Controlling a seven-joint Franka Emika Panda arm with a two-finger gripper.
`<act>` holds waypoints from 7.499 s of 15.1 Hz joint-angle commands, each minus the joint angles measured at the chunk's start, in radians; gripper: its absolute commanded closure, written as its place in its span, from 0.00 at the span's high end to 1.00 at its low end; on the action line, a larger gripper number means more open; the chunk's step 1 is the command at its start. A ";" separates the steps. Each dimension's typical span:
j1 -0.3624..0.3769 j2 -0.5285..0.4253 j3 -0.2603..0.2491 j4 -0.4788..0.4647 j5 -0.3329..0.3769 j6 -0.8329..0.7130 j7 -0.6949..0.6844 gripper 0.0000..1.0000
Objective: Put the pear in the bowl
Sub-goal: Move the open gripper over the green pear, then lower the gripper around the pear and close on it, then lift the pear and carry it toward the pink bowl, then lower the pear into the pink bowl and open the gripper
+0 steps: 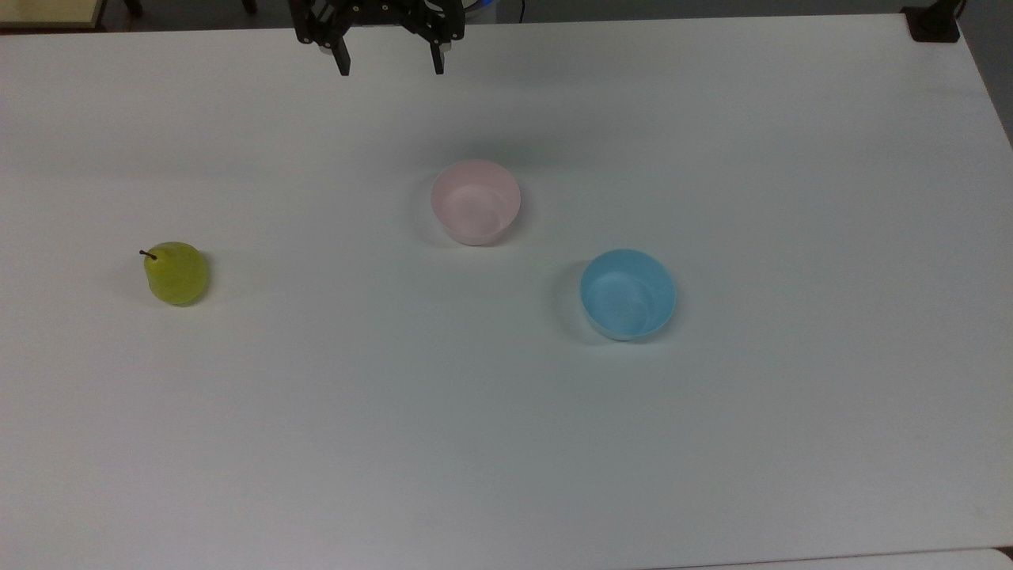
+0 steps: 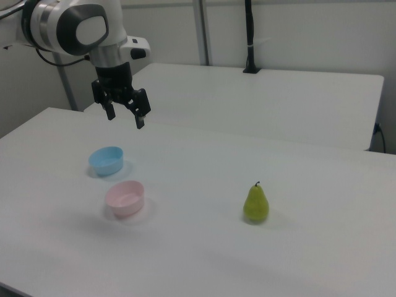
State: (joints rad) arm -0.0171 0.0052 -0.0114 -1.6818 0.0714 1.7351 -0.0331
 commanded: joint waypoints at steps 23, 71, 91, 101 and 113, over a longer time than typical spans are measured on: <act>-0.155 0.111 -0.022 0.132 -0.114 -0.011 -0.484 1.00; -0.305 0.328 -0.016 0.089 -0.119 0.359 -0.556 0.00; 0.124 0.023 -0.030 0.012 -0.101 -0.020 -0.214 0.00; 0.207 0.029 -0.021 -0.297 -0.111 0.306 -0.097 0.00; 0.207 0.151 -0.018 -0.360 -0.176 0.425 -0.079 0.00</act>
State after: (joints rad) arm 0.1767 0.1579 -0.0217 -2.0227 -0.0767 2.1305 -0.1444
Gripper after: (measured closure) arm 0.388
